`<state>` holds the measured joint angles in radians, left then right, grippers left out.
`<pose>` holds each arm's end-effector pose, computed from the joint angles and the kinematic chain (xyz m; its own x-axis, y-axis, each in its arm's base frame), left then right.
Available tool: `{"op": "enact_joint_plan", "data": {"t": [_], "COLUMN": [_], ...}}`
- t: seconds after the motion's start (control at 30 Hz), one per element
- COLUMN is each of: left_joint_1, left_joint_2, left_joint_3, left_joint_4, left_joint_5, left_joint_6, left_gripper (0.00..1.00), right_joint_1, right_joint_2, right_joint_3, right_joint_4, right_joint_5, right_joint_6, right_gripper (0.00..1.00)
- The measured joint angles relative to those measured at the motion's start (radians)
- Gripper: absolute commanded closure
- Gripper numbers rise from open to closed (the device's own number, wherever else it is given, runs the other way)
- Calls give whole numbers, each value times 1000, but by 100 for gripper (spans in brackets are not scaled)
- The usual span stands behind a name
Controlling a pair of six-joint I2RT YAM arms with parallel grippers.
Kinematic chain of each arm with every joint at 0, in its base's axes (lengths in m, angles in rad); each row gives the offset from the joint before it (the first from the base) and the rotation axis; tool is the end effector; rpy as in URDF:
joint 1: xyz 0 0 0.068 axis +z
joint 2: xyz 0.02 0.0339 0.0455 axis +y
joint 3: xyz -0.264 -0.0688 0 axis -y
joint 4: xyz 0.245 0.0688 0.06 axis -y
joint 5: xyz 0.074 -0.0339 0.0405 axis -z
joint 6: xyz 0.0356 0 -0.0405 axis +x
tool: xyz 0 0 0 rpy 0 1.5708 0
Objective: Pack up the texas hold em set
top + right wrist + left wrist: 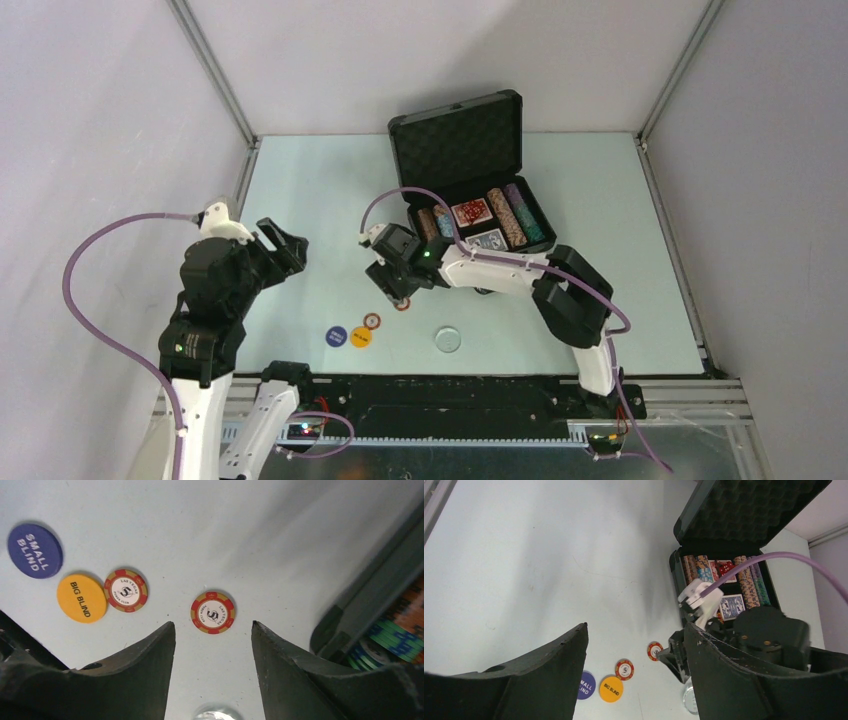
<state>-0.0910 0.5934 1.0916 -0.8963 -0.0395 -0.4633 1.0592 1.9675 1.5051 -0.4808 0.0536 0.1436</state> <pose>0.0884 -0.0067 0.3884 -0.3697 -0.4147 -0.8315 -0.1237 0.9089 -0.3983 0.2133 0.3761 0.2127 -0.5146 -0.6247 -0.5874 -0.7898 0.6120 0.0411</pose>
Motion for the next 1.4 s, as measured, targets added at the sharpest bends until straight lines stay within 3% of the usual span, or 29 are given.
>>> {"op": "enact_joint_plan", "data": {"t": [0.8,1.4], "left_joint_1": [0,0], "left_joint_2": [0,-3], "left_joint_3": [0,-17], "left_joint_4": [0,2], "left_joint_5": [0,0], "left_joint_6": [0,0], "left_gripper": [25,25], "right_joint_1": [21,30], "right_joint_2": [107,123], "right_joint_3": [-10,9], "right_joint_4": [-16,-9], "right_joint_5": [40,27], "right_joint_6": [13,2], "right_gripper": [36,58]}}
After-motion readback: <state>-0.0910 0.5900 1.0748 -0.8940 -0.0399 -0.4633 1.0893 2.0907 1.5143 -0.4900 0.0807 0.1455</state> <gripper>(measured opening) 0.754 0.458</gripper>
